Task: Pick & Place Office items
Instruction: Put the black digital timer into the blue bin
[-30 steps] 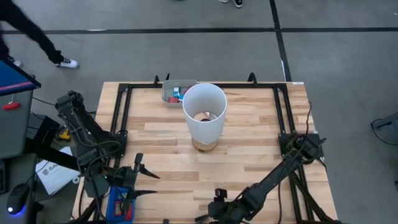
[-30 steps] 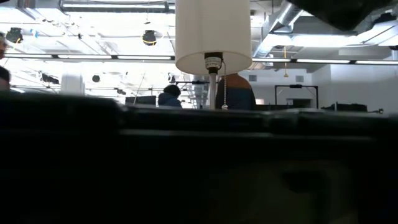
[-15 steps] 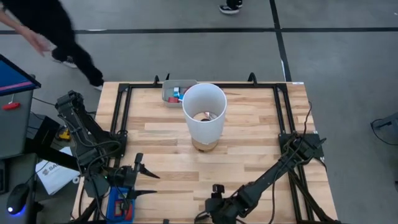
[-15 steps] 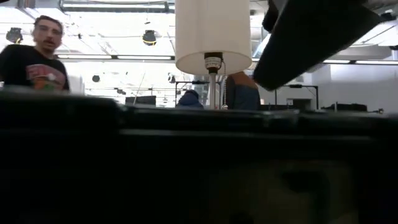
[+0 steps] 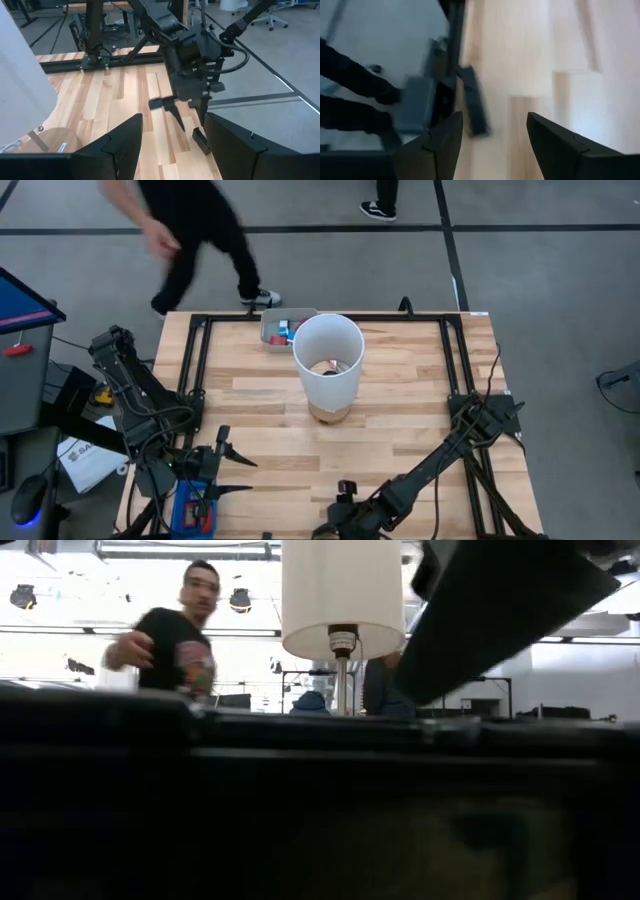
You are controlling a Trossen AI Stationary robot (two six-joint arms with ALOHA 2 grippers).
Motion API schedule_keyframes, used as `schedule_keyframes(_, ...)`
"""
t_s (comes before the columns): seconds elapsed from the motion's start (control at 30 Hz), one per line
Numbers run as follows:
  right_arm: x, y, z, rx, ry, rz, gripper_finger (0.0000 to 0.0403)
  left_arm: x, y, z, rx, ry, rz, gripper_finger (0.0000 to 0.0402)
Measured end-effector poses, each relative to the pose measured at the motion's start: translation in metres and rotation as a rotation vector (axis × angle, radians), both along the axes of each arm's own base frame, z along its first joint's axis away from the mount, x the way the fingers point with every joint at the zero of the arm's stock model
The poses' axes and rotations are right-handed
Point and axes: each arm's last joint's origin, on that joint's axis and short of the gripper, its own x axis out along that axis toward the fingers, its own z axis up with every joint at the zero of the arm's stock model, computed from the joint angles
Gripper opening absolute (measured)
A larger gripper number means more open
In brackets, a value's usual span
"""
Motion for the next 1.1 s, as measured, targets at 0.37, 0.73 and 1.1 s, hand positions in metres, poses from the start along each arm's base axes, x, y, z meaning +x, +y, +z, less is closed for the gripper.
schedule_keyframes(0.37,0.002,0.003,-0.006,0.016,0.004,0.025,0.0188,0.000,0.000,0.000,-0.010,-0.002,0.003,0.0209)
schedule_keyframes(0.73,0.001,0.006,-0.015,0.021,0.025,0.043,0.0183,0.000,0.000,0.000,-0.008,-0.001,0.004,0.0209)
schedule_keyframes(1.1,0.004,0.002,-0.022,0.007,0.053,0.038,0.0183,0.000,0.000,0.000,-0.005,-0.004,0.012,0.0209)
